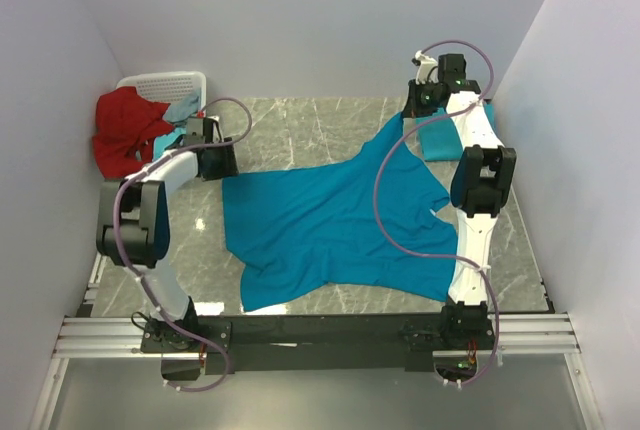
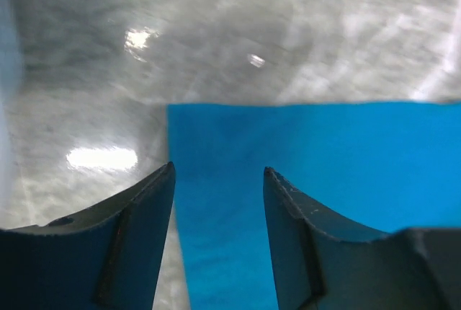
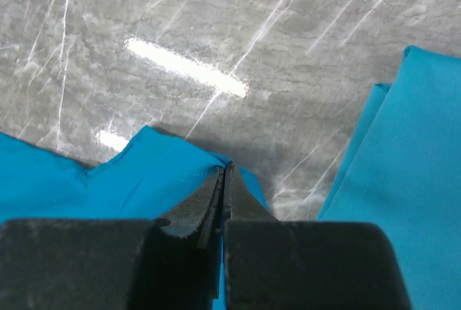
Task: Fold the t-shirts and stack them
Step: Flatten the tshirt out
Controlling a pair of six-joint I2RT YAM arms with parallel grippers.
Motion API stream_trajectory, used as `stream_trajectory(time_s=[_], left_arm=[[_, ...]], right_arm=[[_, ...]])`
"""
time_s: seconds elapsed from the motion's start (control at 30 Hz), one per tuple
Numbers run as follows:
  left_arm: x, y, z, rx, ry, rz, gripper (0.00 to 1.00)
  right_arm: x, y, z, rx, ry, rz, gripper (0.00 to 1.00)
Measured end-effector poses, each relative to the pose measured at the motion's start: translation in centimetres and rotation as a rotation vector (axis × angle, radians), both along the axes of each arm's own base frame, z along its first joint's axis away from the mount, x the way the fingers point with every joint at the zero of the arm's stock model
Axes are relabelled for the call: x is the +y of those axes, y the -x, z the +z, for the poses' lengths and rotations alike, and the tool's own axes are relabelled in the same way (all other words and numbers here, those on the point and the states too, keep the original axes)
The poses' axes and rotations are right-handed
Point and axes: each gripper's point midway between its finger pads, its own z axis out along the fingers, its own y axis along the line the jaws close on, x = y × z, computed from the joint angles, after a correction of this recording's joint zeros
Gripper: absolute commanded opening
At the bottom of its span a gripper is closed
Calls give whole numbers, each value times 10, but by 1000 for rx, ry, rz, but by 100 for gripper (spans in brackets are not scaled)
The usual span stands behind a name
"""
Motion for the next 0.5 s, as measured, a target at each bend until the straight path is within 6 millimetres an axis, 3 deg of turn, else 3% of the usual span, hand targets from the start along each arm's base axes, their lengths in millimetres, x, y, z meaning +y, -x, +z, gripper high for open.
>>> stream_trajectory(time_s=[0.23, 0.5], left_arm=[[16, -9, -19, 51, -110, 32, 54], [25, -21, -37, 94, -168, 27, 24]], right_arm=[[2, -1, -1, -4, -1, 3, 0], [2, 0, -6, 3, 2, 10, 0]])
